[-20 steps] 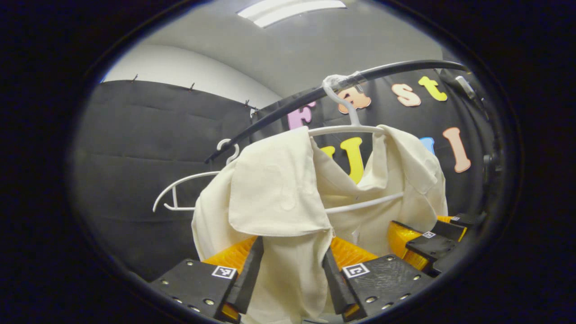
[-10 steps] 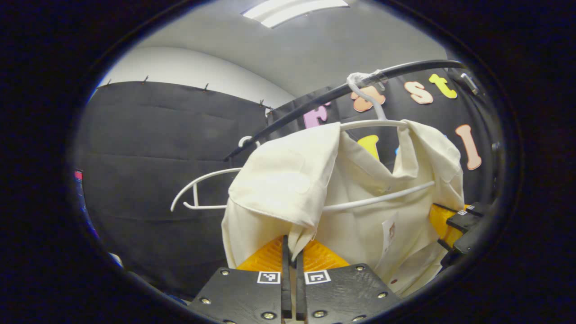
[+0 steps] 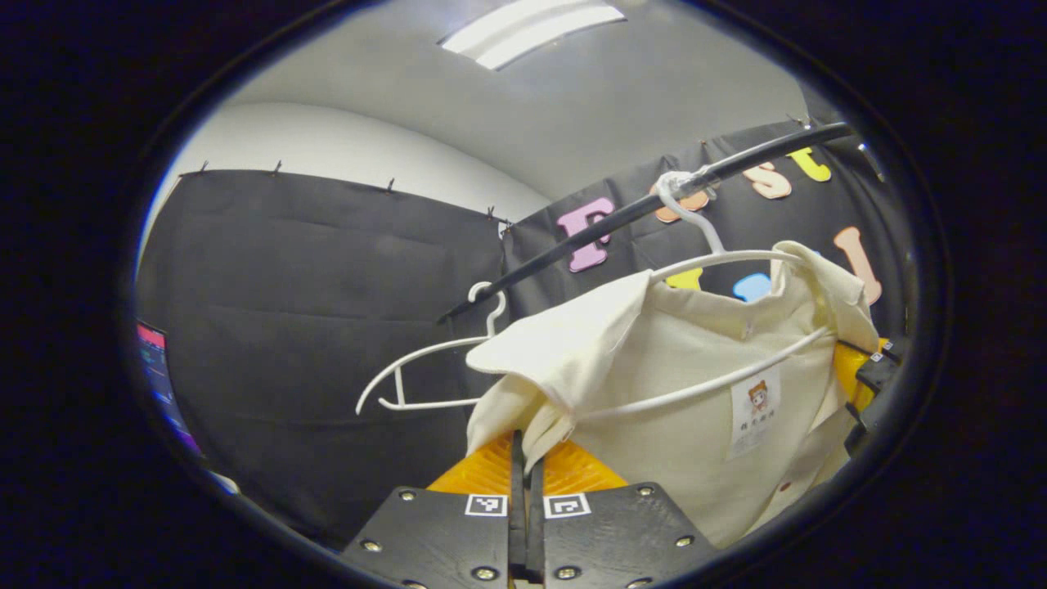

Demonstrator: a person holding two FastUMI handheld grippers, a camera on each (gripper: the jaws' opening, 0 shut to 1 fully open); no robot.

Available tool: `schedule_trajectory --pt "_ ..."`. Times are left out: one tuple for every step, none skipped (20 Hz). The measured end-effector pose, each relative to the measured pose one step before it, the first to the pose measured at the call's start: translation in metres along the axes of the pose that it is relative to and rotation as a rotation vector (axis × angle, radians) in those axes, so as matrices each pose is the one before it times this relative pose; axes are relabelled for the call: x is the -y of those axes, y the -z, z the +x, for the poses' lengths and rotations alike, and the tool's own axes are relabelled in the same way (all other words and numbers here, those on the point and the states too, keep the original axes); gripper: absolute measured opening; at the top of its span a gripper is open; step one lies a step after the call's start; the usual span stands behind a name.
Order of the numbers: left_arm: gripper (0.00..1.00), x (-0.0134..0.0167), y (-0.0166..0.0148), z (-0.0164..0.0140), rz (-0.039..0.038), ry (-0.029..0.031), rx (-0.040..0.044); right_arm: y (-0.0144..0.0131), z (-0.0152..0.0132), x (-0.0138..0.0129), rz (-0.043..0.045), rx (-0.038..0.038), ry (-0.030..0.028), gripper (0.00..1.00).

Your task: Grasp the clothes on the hanger with both hands and then place them into the laundry hamper below.

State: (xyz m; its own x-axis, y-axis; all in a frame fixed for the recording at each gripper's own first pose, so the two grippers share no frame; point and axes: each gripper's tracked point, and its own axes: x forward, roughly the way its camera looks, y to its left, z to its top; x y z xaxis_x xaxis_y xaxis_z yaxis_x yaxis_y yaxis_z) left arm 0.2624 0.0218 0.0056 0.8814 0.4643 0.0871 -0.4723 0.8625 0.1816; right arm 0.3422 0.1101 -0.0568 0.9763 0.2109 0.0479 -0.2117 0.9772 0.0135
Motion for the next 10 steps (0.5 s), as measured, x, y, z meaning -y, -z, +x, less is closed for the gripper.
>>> schedule_trajectory --pt "0.01 -0.00574 -0.00485 -0.00011 0.01182 -0.00533 0.01173 -0.00192 -0.0024 0.00225 -0.01403 0.00723 0.00008 0.06" --pt "0.01 -0.00662 -0.00287 -0.00104 0.01149 -0.00662 0.01274 -0.002 -0.00099 0.00161 -0.0168 0.00627 -0.00465 0.06" --pt "0.01 -0.0045 -0.00425 -0.00025 0.00656 -0.00538 0.01166 -0.00129 -0.00355 0.003 -0.01161 0.00176 -0.00778 0.05" --pt "0.01 -0.00177 -0.00377 -0.00147 0.00393 -0.00578 0.0087 -0.00016 -0.00265 0.00215 -0.00411 -0.00321 -0.01192 0.05" --pt "0.01 -0.00184 -0.00349 -0.00061 0.00145 -0.00257 0.00615 0.00055 -0.00247 -0.00001 0.01141 -0.01191 -0.02212 0.05" --pt "0.01 -0.00162 -0.00014 -0.00076 -0.00026 -0.00345 0.00276 0.0012 -0.00196 -0.00446 0.03228 -0.02031 -0.04442 0.05" --pt "0.01 -0.00132 0.00019 -0.00007 0.00194 -0.00425 -0.00105 0.00232 -0.0024 -0.00603 0.04376 -0.02211 -0.04704 0.05" --pt "0.01 -0.00147 0.00023 -0.00013 0.0006 -0.00442 0.00171 0.00148 -0.00059 -0.00025 0.03747 -0.02438 -0.03002 0.05" --pt "0.01 -0.00024 -0.00013 0.00077 -0.00166 0.00024 -0.00084 -0.00141 -0.00051 0.00159 0.02499 -0.00894 -0.0189 0.06" --pt "0.01 0.00101 -0.00049 0.00062 -0.00458 0.0 0.0001 -0.00307 -0.00189 0.0045 0.0125 -0.00362 -0.00564 0.06"
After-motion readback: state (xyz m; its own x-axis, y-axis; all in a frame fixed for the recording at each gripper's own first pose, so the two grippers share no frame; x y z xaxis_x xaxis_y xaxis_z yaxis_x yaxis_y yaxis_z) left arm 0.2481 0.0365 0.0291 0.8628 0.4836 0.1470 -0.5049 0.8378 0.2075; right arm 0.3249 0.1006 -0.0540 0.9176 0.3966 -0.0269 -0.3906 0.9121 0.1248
